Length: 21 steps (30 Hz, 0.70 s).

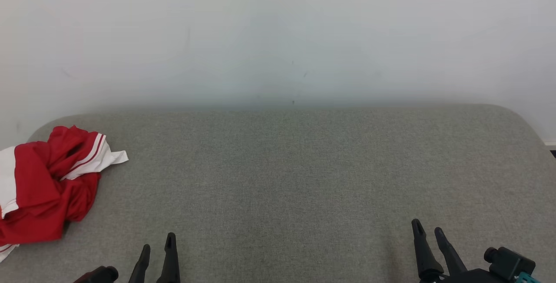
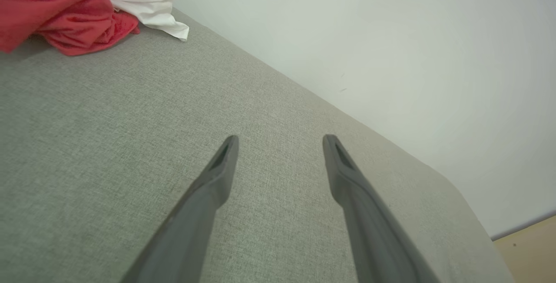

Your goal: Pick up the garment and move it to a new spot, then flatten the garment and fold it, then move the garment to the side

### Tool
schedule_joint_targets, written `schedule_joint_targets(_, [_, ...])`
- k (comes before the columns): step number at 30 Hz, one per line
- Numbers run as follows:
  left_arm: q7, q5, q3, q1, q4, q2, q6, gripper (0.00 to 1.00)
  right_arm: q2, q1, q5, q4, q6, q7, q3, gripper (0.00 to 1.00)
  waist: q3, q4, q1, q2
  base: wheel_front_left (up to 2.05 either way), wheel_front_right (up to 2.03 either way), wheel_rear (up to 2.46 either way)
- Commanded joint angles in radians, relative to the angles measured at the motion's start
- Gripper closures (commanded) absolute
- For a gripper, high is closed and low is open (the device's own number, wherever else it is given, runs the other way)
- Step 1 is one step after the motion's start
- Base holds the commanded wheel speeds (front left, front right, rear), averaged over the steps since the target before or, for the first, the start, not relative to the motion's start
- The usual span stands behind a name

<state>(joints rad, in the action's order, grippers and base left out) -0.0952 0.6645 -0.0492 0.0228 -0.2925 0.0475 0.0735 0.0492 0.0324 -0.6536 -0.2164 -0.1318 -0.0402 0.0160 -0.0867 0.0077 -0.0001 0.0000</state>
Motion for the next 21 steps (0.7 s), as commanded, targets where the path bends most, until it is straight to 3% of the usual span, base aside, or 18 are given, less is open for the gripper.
schedule_joint_targets(1, [-0.01,-0.035,-0.006,-0.002,0.009,0.004,-0.005,0.0,0.001,0.001,0.035,0.011,0.001,-0.006,0.002,0.0,-0.002,0.001,0.0001,0.0,0.0,0.0,0.0])
schedule_joint_targets(21, [-0.071,-0.246,-0.045,-0.015,0.008,0.035,-0.026,0.0,0.001,0.012,0.242,0.004,0.001,-0.009,-0.009,0.0,-0.026,0.001,0.0001,0.0,0.0,0.0,0.0])
